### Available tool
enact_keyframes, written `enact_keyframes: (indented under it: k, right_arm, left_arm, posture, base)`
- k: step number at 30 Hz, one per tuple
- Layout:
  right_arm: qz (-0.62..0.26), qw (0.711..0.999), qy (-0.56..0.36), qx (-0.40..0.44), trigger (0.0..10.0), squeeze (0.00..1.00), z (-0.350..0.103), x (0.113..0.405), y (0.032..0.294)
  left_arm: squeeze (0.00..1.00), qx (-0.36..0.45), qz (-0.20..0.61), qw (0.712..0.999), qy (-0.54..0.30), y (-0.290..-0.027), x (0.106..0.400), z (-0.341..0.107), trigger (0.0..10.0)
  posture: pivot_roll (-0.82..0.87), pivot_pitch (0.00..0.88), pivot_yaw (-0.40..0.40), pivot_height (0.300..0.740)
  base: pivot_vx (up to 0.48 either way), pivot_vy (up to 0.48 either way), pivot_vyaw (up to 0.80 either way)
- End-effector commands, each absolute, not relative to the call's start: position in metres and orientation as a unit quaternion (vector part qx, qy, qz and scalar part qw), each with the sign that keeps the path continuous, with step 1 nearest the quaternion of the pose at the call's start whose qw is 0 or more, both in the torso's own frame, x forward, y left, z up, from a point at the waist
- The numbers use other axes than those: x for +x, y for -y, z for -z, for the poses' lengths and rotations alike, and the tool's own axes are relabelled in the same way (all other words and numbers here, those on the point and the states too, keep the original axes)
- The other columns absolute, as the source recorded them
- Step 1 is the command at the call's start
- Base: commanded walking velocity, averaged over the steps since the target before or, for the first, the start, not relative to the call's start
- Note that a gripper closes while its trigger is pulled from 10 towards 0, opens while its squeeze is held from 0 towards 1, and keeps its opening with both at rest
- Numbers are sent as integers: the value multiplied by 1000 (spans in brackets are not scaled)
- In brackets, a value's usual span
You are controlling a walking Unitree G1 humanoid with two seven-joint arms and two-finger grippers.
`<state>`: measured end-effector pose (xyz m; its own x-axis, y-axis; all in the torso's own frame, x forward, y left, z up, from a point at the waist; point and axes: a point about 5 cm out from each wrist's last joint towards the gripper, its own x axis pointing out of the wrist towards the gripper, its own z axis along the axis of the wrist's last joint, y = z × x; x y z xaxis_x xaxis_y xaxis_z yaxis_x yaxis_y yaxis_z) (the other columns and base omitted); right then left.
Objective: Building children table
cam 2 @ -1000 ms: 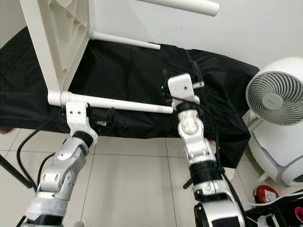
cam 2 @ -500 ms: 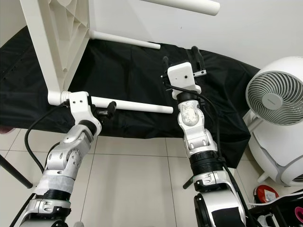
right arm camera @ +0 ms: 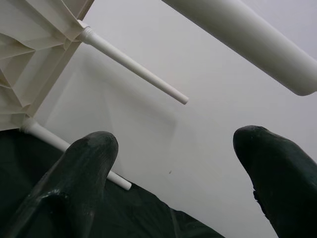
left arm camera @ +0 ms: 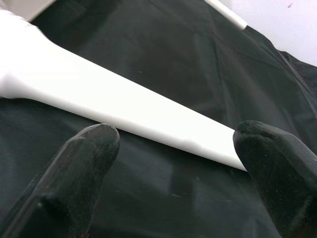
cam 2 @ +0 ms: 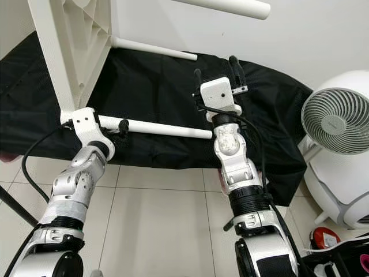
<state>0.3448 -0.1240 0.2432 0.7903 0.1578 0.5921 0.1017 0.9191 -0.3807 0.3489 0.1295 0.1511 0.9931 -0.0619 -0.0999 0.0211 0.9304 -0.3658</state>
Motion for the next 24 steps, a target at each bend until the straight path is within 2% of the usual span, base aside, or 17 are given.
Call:
enact_keyframes:
  k: [1,6,8,10,14,19,24]
  right_arm:
    - [-14,924,324,-202,10000,0,-242,343,129]
    - [-25,932,317,-175,10000,0,-240,341,129]
    - [-14,963,258,-80,10000,0,-221,339,138]
    - [-16,972,225,-58,10000,0,-202,334,141]
    - [-19,975,214,-55,10000,0,-194,331,142]
    - [-42,983,169,-55,10000,0,-151,311,143]
    - [-59,987,149,-29,10000,0,-134,299,144]
  left_arm:
    - [0,-182,24,981,-60,-126,347,-147,10000]
    - [0,-168,29,984,-41,-128,345,-152,10000]
    - [0,-92,88,991,47,-120,329,-171,10000]
    - [0,-47,121,987,97,-116,316,-178,10000]
    - [0,-38,129,985,106,-116,311,-179,10000]
    - [0,-8,125,985,121,-129,285,-163,10000]
    - [0,13,116,986,115,-136,270,-157,10000]
  posture:
    - [25,0,-114,740]
    - [28,0,-116,740]
    - [28,0,-119,740]
    - [35,0,-122,740]
    - [36,0,-122,740]
    - [40,0,-111,740]
    - [42,0,-105,740]
  base:
    - [0,0,0]
    - [0,0,0]
    - [0,0,0]
    - [0,0,0]
    - [0,0,0]
    - [0,0,0]
    - [0,0,0]
